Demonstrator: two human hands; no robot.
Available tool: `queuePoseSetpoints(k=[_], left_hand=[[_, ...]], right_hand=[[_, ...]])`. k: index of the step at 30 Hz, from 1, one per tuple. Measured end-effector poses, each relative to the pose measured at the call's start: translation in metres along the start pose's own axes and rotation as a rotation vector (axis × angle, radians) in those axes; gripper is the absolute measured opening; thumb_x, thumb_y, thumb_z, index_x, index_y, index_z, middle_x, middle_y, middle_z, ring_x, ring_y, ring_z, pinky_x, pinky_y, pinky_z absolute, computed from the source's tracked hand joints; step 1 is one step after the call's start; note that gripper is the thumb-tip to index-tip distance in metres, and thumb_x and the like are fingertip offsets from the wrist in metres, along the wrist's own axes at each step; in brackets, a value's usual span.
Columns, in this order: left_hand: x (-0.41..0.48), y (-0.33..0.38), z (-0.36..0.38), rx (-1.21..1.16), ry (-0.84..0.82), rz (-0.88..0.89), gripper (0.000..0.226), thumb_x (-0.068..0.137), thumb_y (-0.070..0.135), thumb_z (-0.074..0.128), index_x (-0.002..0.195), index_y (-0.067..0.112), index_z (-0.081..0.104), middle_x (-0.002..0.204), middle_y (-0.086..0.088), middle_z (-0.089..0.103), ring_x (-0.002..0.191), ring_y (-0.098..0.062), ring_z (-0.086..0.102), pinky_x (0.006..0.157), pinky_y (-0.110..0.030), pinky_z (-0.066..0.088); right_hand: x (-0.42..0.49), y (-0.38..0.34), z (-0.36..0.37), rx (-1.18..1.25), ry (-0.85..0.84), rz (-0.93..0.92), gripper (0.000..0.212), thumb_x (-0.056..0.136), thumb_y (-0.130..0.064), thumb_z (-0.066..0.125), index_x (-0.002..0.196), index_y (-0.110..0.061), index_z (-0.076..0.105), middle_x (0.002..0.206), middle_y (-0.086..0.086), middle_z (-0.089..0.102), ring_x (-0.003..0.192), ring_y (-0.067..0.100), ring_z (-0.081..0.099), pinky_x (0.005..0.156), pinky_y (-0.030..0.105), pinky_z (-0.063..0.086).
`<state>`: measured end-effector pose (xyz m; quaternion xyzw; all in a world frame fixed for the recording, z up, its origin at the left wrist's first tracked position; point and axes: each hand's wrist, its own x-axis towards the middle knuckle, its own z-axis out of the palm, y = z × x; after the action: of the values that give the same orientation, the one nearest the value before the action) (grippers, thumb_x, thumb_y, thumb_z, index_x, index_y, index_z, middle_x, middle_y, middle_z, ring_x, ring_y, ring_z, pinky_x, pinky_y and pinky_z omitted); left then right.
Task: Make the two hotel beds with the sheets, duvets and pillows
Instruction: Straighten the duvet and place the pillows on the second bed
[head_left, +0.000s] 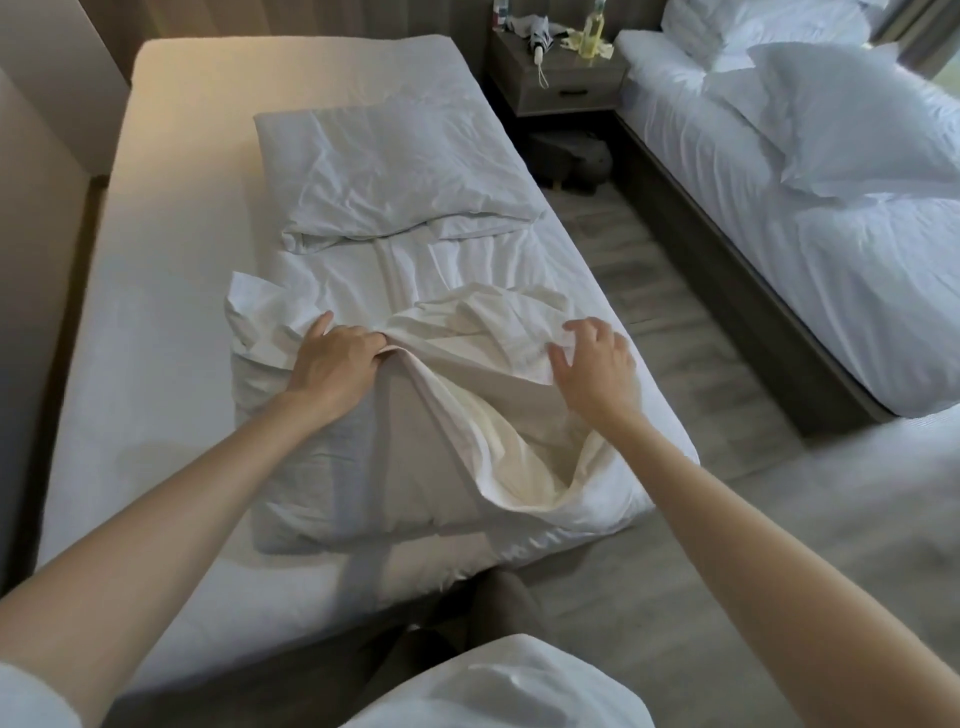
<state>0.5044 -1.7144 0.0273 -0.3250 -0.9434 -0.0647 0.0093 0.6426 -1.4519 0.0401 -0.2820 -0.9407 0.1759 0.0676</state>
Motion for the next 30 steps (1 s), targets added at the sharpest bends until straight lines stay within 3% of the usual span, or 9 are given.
queuePoseSetpoints(k=[8,11,13,16,18,20,23,26,30], left_hand=[[0.015,-0.012,0.018,-0.027,0.085,0.137,0.008,0.084,0.007,0.068,0.092,0.008,0.069,0.078,-0.010,0.061,0.081,-0.034,0.063,0.110,-0.052,0.022],[0.025,-0.015,0.024,-0.012,0.078,0.168,0.017,0.080,0.005,0.073,0.096,0.010,0.069,0.078,-0.007,0.060,0.080,-0.031,0.064,0.108,-0.050,0.024],[0.030,-0.016,0.027,-0.010,0.087,0.200,0.022,0.077,0.003,0.074,0.095,0.013,0.066,0.075,-0.005,0.057,0.075,-0.030,0.062,0.107,-0.049,0.025],[0.037,-0.019,0.031,-0.061,0.084,0.252,0.022,0.081,0.006,0.069,0.095,0.017,0.056,0.072,-0.003,0.056,0.071,-0.028,0.062,0.110,-0.037,0.019],[0.042,-0.018,0.028,-0.110,0.073,0.254,0.005,0.091,0.018,0.055,0.092,0.018,0.051,0.071,-0.002,0.058,0.071,-0.026,0.062,0.114,-0.024,0.012],[0.044,-0.016,0.023,-0.160,0.070,0.172,0.014,0.095,0.024,0.051,0.087,0.013,0.049,0.070,-0.006,0.058,0.073,-0.031,0.062,0.110,-0.026,0.022],[0.047,-0.010,0.018,-0.288,0.052,0.015,0.026,0.091,0.016,0.062,0.107,0.003,0.046,0.075,-0.009,0.055,0.079,-0.036,0.057,0.072,-0.039,0.040],[0.058,-0.018,0.022,-0.279,-0.010,-0.054,0.051,0.093,0.018,0.059,0.139,0.010,0.040,0.078,-0.004,0.060,0.079,-0.031,0.052,0.080,-0.039,0.038],[0.068,-0.023,0.031,-0.218,-0.098,-0.107,0.030,0.097,0.009,0.049,0.123,0.017,0.061,0.112,-0.008,0.069,0.103,-0.029,0.061,0.095,-0.039,0.032]], right_hand=[[0.106,0.038,0.037,0.288,-0.357,0.518,0.071,0.092,-0.063,0.039,0.147,-0.021,0.024,0.137,0.013,0.048,0.121,0.037,0.046,0.103,0.051,0.039],[0.127,0.044,0.045,0.413,-0.433,0.639,0.076,0.090,-0.051,0.056,0.145,-0.010,0.024,0.131,0.013,0.050,0.111,0.036,0.054,0.079,0.041,0.047],[0.138,0.051,0.052,0.407,-0.514,0.663,0.052,0.087,-0.033,0.068,0.121,-0.001,0.044,0.115,0.014,0.056,0.093,0.031,0.057,0.066,0.037,0.047],[0.149,0.059,0.063,0.295,-0.523,0.554,0.013,0.085,-0.009,0.060,0.094,-0.005,0.052,0.093,0.011,0.060,0.075,0.025,0.057,0.067,0.032,0.049],[0.156,0.058,0.064,0.333,-0.467,0.479,0.012,0.088,-0.013,0.051,0.094,-0.006,0.059,0.085,0.008,0.059,0.071,0.024,0.057,0.064,0.030,0.047],[0.167,0.051,0.059,0.344,-0.399,0.382,0.016,0.091,-0.019,0.049,0.090,-0.012,0.063,0.080,0.004,0.059,0.075,0.027,0.057,0.067,0.032,0.047],[0.181,0.030,0.043,0.347,-0.375,0.205,0.022,0.088,-0.004,0.045,0.070,-0.014,0.055,0.067,0.000,0.050,0.065,0.020,0.046,0.055,0.027,0.036],[0.174,-0.001,0.030,0.403,-0.498,0.007,0.025,0.083,0.007,0.036,0.076,-0.009,0.054,0.071,0.003,0.050,0.064,0.015,0.043,0.054,0.022,0.033],[0.148,-0.032,0.020,0.455,-0.868,-0.110,0.025,0.080,0.002,0.038,0.081,-0.009,0.061,0.079,0.003,0.060,0.072,0.017,0.056,0.066,0.027,0.049]])
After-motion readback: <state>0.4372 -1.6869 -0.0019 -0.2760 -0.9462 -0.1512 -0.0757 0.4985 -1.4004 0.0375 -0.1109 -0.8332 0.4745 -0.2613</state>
